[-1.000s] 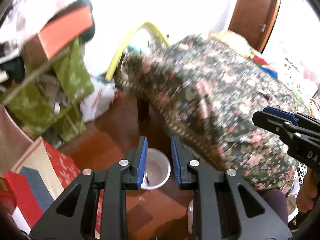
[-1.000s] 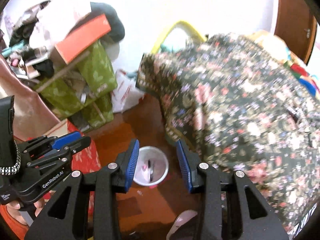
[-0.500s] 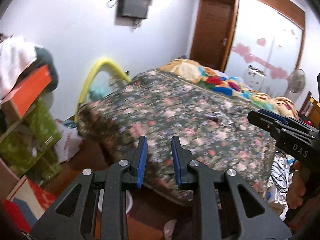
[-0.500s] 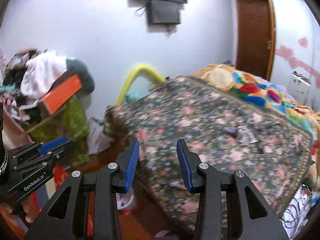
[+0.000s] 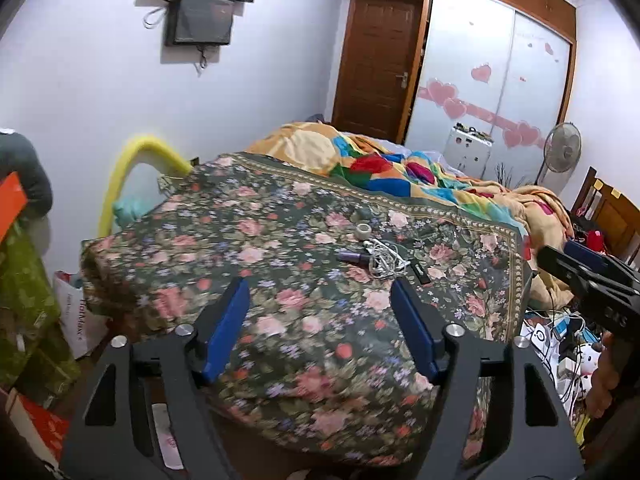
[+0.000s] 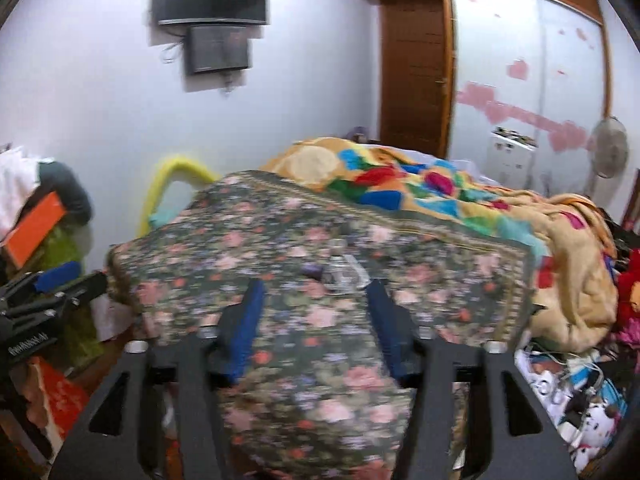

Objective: Collect trash
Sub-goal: 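Move both open grippers back over the bed toward the remaining items, then grasp the purple cosmetic tube with the left gripper while the right gripper grasps the black case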

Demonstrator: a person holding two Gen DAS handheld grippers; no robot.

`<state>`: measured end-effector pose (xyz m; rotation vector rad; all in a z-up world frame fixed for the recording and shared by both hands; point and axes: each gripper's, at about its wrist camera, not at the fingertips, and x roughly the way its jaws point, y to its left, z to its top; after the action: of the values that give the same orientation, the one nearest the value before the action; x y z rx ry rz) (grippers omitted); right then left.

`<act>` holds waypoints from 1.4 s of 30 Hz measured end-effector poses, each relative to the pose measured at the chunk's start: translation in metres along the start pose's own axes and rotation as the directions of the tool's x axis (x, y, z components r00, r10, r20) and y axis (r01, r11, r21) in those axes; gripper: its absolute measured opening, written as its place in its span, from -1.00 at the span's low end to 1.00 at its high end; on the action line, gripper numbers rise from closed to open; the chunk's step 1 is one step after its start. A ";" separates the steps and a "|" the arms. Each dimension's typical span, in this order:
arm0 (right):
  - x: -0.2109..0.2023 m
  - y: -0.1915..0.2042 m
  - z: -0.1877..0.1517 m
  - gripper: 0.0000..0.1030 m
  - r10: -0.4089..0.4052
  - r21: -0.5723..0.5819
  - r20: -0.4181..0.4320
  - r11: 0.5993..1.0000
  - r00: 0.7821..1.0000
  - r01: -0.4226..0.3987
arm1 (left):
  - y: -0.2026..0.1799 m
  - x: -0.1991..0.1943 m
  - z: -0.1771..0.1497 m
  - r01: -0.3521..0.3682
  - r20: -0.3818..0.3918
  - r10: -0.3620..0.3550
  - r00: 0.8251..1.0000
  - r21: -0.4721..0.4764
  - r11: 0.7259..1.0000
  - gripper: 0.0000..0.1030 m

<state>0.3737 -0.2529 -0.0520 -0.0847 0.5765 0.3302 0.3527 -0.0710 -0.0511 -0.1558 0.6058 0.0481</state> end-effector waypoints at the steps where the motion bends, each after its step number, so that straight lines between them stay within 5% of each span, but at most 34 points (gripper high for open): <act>1: 0.003 -0.012 0.000 0.43 -0.022 0.011 0.002 1.000 1.000 0.022 | -0.005 0.008 0.002 0.009 -0.005 -0.008 1.000 0.004 1.000 0.57; 3: 0.011 -0.032 -0.001 0.47 -0.055 0.029 -0.009 0.998 0.998 0.056 | -0.016 0.028 0.005 0.033 -0.014 -0.033 0.999 0.015 0.999 0.73; 9: 0.047 -0.070 -0.008 0.47 -0.110 0.057 -0.078 0.992 0.991 0.115 | -0.044 0.092 0.008 0.065 -0.079 -0.059 0.995 0.071 0.995 0.74; 15: 0.098 -0.096 -0.023 0.47 -0.090 0.094 -0.167 0.990 0.982 0.107 | -0.048 0.181 0.005 0.143 -0.208 -0.125 0.970 0.076 0.987 0.74; 21: 0.164 -0.107 -0.041 0.47 -0.095 0.069 -0.258 0.991 0.961 0.117 | -0.031 0.276 0.006 0.110 -0.281 -0.087 0.956 0.070 0.991 0.73; 27: 0.234 -0.111 -0.051 0.47 -0.084 0.024 -0.333 0.995 0.939 0.097 | -0.018 0.346 0.021 0.121 -0.272 -0.114 0.956 0.011 0.993 0.73; 31: 0.269 -0.110 -0.055 0.47 -0.065 0.014 -0.358 0.997 0.931 0.075 | -0.025 0.390 0.029 0.050 -0.299 -0.032 0.954 0.055 0.997 0.73; 37: 0.295 -0.106 -0.055 0.44 -0.045 0.016 -0.362 0.998 0.931 0.054 | -0.028 0.432 0.024 -0.004 -0.370 0.061 0.927 0.152 0.988 0.59; 42: 0.309 -0.104 -0.052 0.24 -0.069 -0.010 -0.371 0.998 0.926 0.070 | -0.025 0.421 0.008 0.047 -0.410 0.034 0.912 0.186 0.982 0.51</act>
<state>0.6245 -0.2726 -0.2661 -0.1668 0.9485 0.2447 0.7057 -0.0943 -0.2816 0.0228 1.0286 -0.0519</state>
